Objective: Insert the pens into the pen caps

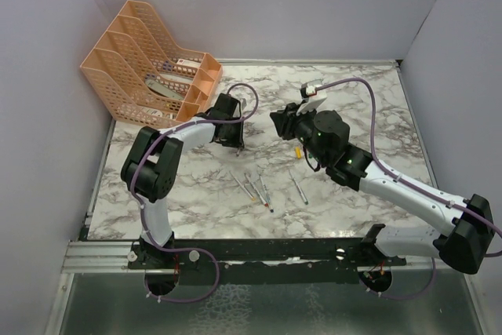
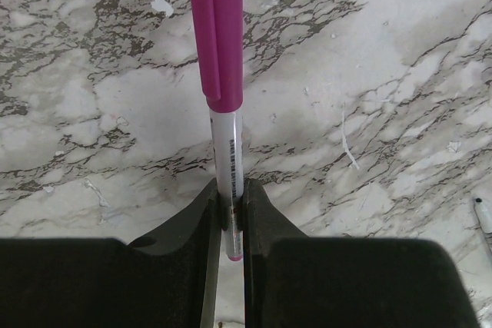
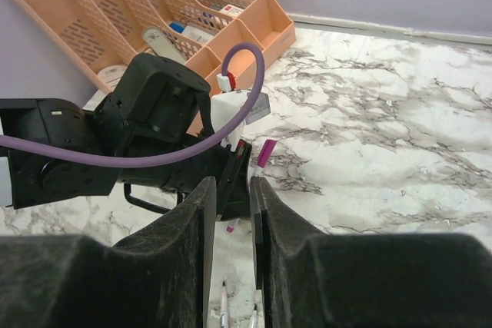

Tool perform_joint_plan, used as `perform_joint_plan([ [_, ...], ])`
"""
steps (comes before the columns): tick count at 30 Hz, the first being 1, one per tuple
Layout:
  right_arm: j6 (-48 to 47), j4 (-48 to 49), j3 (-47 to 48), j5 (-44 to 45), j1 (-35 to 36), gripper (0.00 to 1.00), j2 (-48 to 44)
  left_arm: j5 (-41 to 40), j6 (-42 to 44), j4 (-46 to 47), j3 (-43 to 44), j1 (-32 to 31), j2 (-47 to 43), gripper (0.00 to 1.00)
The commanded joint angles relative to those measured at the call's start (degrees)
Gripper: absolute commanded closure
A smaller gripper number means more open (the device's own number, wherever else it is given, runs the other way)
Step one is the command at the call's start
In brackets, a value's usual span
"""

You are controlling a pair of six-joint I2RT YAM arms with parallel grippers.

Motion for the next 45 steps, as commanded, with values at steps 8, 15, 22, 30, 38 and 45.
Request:
perform_joint_plan([
  [8, 1.76, -1.76, -1.02, 1.54, -0.04, 0.75, -1.18, 2.26, -1.12, -2.96, 1.99, 0.42, 2.33, 0.92],
  [15, 1.89, -1.99, -1.11, 1.59, 0.01, 0.75, -0.69, 1.95, -1.66, -2.96, 1.56, 0.42, 2.44, 0.64],
  [22, 1.9, -2.2, -1.17, 2.27, 0.0, 0.75, -0.42, 0.98, -1.62, -2.9, 1.74, 0.42, 2.32, 0.48],
  [30, 1.47, -3.16, -2.04, 3.1, -0.02, 0.76, -0.59, -1.53, -1.58, -3.13, 1.44, 0.63, -1.86, 0.48],
  [38, -1.07, -7.72, -4.05, -1.73, 0.11, 0.77, 1.65, -5.36, -1.82, -5.05, -0.69, 1.85, -15.29, 0.47],
  [45, -5.11, -11.0, -1.57, -8.1, 2.55, 0.75, 9.43, -10.19, -3.5, -7.21, -6.78, 4.6, -25.6, 0.46],
])
